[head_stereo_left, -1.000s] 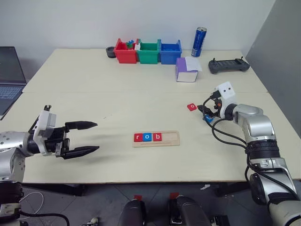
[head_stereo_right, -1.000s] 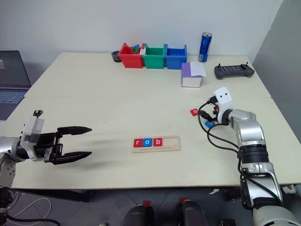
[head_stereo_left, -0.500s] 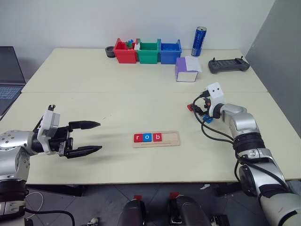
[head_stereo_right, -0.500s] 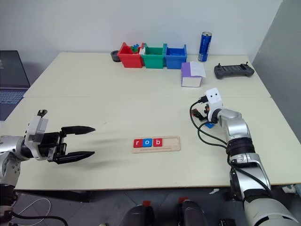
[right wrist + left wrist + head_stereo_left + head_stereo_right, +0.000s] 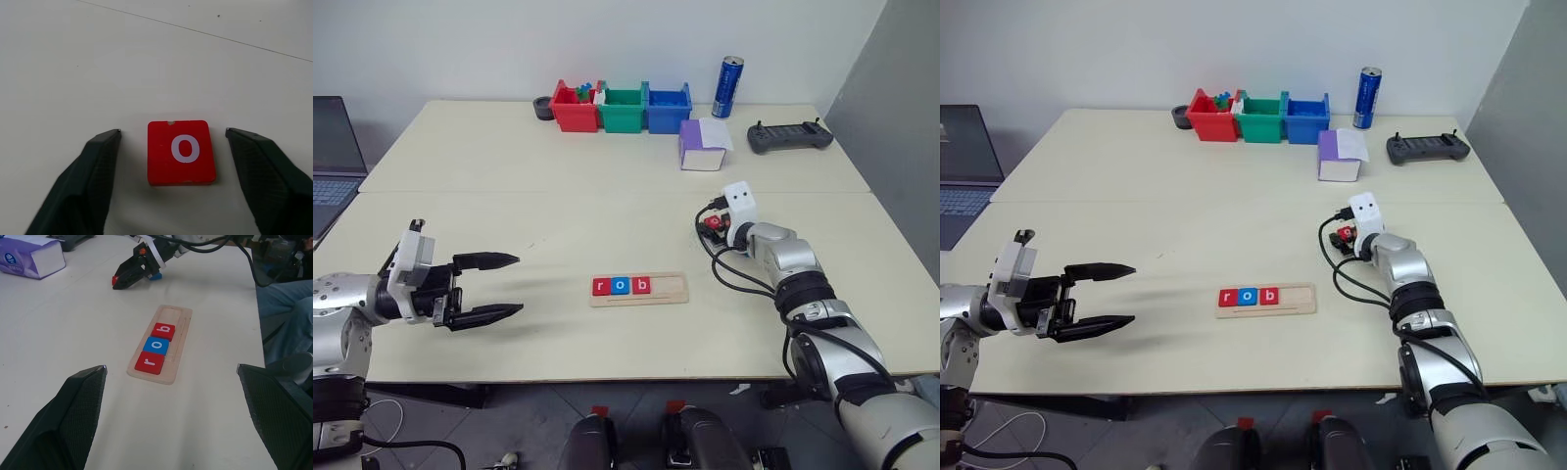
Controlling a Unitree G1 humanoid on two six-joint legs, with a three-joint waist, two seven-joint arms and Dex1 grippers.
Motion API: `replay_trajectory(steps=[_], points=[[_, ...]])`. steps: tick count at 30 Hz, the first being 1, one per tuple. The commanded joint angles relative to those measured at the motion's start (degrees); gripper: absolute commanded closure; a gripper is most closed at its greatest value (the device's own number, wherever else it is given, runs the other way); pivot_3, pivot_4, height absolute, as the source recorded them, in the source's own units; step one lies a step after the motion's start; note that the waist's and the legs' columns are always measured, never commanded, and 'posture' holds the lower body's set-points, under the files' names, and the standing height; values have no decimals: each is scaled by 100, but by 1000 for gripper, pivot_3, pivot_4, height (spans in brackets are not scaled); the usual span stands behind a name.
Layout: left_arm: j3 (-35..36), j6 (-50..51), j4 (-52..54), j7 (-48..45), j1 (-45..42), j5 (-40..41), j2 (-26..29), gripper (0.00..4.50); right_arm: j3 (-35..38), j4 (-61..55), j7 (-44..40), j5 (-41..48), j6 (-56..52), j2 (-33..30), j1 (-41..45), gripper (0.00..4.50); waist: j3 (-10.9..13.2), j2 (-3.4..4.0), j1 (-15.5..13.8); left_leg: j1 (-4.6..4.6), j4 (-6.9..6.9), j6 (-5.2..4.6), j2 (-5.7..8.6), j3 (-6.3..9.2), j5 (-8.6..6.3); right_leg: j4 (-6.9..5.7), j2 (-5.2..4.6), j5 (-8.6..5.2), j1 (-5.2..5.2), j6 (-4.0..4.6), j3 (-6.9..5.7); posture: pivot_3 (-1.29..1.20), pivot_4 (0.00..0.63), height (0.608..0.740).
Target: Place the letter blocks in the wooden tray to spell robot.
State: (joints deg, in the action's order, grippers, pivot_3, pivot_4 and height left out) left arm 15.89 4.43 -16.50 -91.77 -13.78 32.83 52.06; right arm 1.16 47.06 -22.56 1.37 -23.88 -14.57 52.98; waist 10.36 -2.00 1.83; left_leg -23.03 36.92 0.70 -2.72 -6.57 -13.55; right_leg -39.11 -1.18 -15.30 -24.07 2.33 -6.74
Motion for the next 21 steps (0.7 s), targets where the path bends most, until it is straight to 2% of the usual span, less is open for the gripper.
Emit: replay_trajectory(steps=[1, 3, 4, 9, 15, 18, 21], points=[[175, -43, 23, -10, -56, 18, 119, 0, 174, -327, 126, 132, -94, -28, -18, 2181, 0, 0, 0, 0, 0, 0, 0, 0, 0, 0, 0, 0, 0, 0, 0, 0, 150, 740], [144, -55, -22, -31, -103, 2, 109, 0, 188, -853, 81, 233, -250, -1, -169, 2858, 0, 0, -2, -1, -1, 0, 0, 0, 0, 0, 0, 0, 0, 0, 0, 0, 150, 740], [126, -63, -52, -40, -131, -10, 102, 0, 182, -1126, 56, 268, -293, 6, -263, 3053, 0, 0, -4, -1, -1, -1, 0, 1, -1, 0, 0, 0, -1, 0, 0, 0, 150, 740], [-68, -123, -262, -73, -389, -67, 42, 0, 297, -3413, 205, 491, -1222, -120, -1058, 3040, 0, 1, -16, -4, -4, -8, 0, 3, -5, 1, 0, 0, -4, -1, -1, 0, 150, 740], [-223, -292, -497, -73, -455, -4, 128, 0, 415, -6926, 605, 710, -3471, -215, -2775, 3040, -3, -4, -35, -7, -8, -8, 1, 7, -6, 6, 0, -1, -4, -2, -2, 0, 150, 740], [-295, -370, -603, -73, -488, 40, 163, 0, 373, -8051, 789, 830, -4201, -78, -3511, 3040, -3, -4, -35, -8, -9, -7, 1, 8, -7, 7, 0, -2, -6, -2, -3, 0, 150, 740], [-399, -443, -790, -73, -630, 61, 221, 0, 278, -8689, 929, 924, -4625, 206, -4159, 3040, -5, -6, -18, -6, -8, -8, -3, 8, -8, 5, 3, -2, -8, -3, -4, 0, 150, 740]])
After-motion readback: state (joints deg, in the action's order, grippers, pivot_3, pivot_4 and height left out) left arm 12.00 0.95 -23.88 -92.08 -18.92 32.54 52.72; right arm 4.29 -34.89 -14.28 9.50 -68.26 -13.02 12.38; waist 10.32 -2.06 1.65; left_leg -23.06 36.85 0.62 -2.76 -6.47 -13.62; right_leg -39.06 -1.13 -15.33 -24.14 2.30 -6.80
